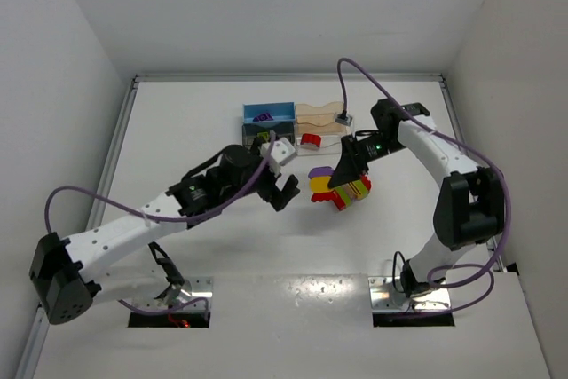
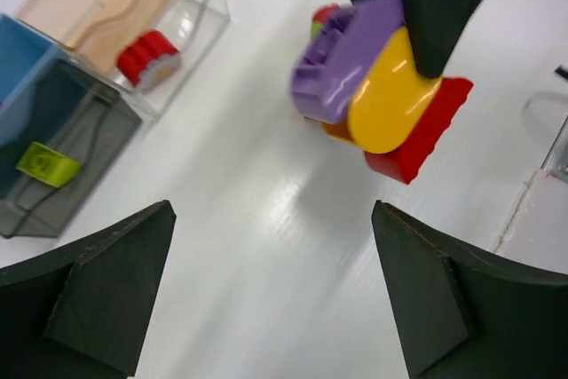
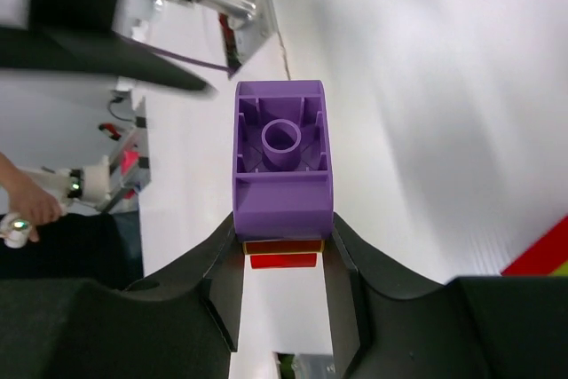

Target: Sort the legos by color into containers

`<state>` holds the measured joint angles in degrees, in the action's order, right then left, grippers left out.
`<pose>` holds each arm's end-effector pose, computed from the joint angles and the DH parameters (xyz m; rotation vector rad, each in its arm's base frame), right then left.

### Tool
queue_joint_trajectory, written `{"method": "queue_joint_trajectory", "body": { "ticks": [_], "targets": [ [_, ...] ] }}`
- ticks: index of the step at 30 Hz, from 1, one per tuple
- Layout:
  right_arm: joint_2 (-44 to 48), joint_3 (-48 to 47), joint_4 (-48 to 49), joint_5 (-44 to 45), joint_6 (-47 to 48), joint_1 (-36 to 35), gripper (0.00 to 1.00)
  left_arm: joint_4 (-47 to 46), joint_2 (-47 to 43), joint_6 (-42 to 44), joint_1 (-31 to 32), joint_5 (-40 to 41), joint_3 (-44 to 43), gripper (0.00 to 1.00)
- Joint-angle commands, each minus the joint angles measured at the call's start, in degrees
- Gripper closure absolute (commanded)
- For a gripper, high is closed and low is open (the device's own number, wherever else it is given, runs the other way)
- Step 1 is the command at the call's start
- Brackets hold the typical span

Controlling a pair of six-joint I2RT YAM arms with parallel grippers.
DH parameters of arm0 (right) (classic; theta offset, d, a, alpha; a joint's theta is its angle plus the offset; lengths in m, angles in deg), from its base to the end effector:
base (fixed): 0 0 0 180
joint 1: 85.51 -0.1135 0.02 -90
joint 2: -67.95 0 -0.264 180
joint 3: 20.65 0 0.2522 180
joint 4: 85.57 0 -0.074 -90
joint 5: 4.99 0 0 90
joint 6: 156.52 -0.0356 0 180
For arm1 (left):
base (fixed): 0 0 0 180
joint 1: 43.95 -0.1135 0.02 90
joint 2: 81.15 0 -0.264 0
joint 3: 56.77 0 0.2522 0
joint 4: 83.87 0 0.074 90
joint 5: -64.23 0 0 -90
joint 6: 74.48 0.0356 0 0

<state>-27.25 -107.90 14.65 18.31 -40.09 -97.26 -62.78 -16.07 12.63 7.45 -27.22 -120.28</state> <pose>0.2843 0.0925 0.2535 -0.8444 2.3408 1.6178 0.1628 -0.2053 0.3038 0.8465 1.8371 -0.6375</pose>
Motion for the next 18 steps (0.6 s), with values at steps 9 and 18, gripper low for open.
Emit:
{"method": "queue_joint_trajectory", "body": {
  "ticks": [9, 18],
  "targets": [
    [3.4, -3.8, -2.1, 5.0, 7.8, -1.1, 1.00, 6.7, 1.1, -2.1, -12.6, -41.8, -11.0, 0.00],
    [2.3, -9.1, -4.6, 5.1, 13.6, -4.9, 1.00, 4.3, 17.1, -7.3, -18.3, -61.4, -19.1, 0.15]
  ]
}}
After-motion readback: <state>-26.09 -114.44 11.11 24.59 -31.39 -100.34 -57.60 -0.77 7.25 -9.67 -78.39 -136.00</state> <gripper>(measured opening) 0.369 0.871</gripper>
